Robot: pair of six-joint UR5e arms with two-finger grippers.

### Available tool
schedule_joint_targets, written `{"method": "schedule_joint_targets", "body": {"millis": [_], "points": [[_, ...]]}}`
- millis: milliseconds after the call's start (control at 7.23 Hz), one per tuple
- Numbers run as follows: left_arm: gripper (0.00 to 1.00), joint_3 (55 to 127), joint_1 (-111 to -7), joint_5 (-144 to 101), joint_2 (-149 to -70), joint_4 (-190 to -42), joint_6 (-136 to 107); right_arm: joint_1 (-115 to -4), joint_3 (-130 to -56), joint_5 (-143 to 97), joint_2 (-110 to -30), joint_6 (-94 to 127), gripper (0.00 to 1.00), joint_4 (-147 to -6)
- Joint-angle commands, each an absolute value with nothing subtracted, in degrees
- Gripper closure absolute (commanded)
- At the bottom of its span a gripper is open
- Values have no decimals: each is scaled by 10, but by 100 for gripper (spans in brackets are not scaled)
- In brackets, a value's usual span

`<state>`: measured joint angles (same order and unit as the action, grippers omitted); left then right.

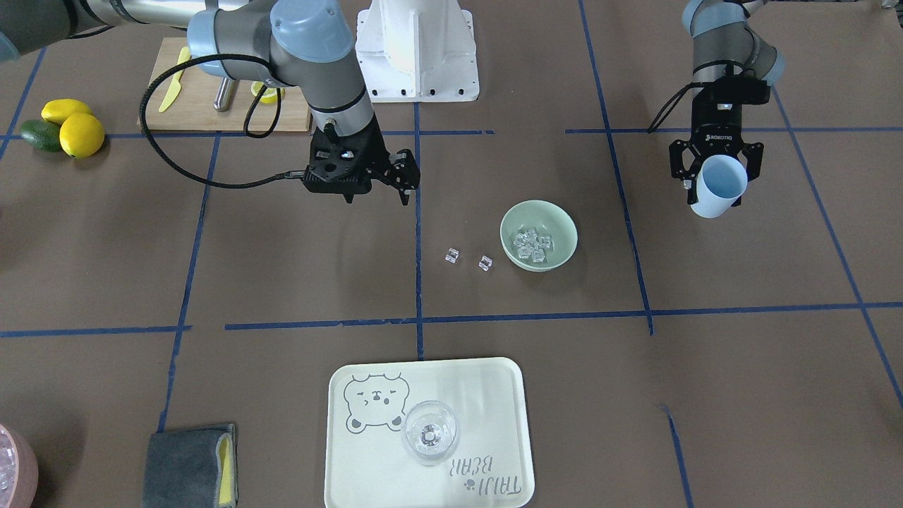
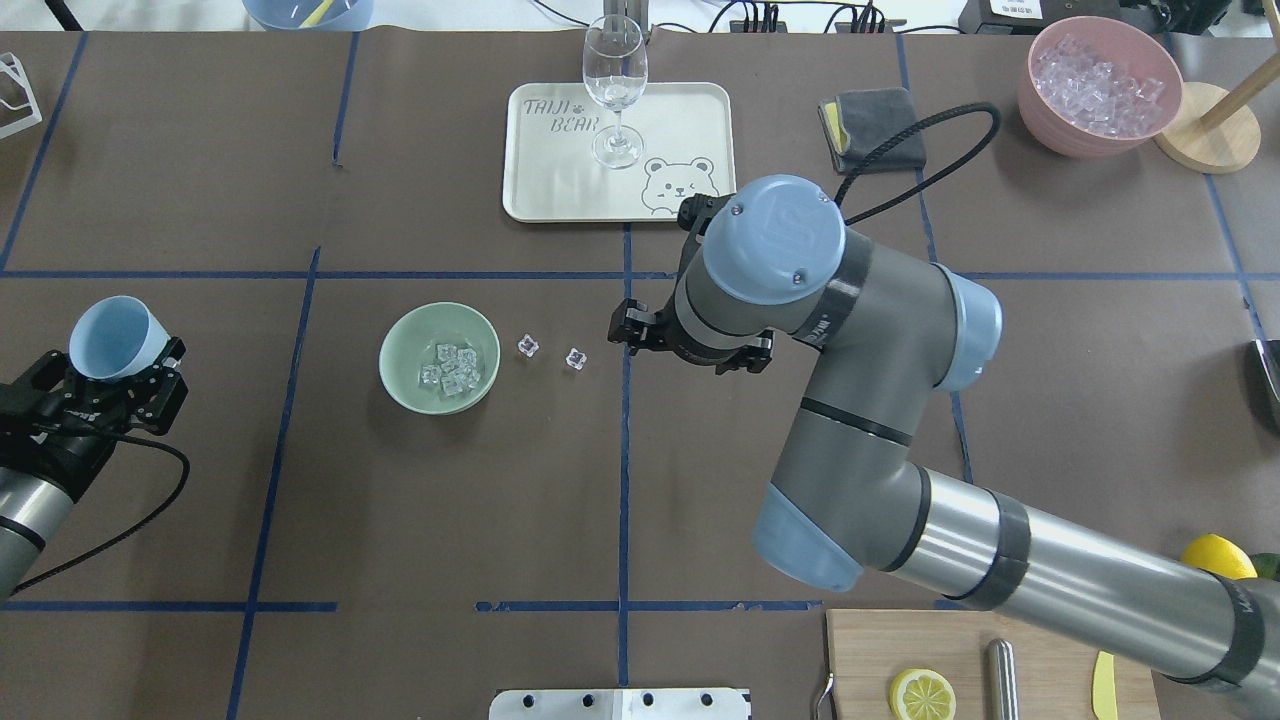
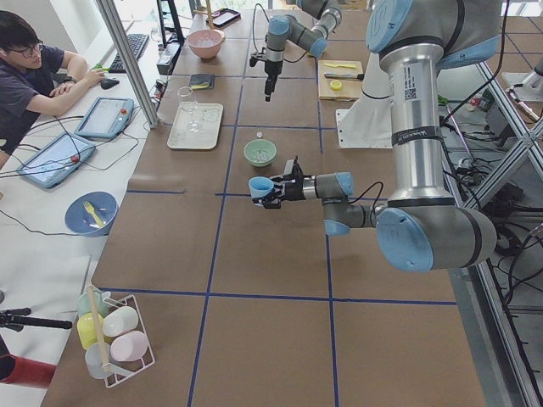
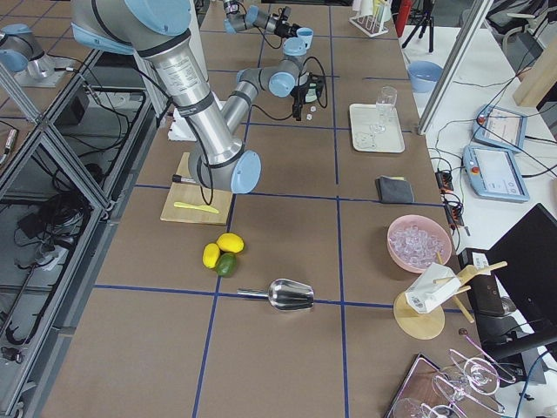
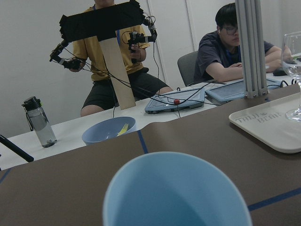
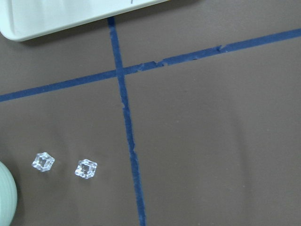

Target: Pour ice into bowl

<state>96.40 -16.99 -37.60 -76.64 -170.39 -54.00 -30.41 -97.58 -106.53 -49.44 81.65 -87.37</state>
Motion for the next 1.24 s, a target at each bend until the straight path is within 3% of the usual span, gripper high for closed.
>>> {"method": "schedule_joint_targets", "body": {"millis": [0,138,415,1106], "points": [[100,895,-186,-410,-765,-1737,-614,-293,-912,-1057,-433,830,0,-875],[100,847,-185,-410,-767,-1778,-618,-290,-888,-1045,-412,846,0,-867],[100,838,-185,-412,-774,-1784,-623,-274,-817,-1044,-373,874,0,-812],[100,799,-192,-435,-797,-1783,-639,-249,-800,-1018,-354,882,0,-812]]}}
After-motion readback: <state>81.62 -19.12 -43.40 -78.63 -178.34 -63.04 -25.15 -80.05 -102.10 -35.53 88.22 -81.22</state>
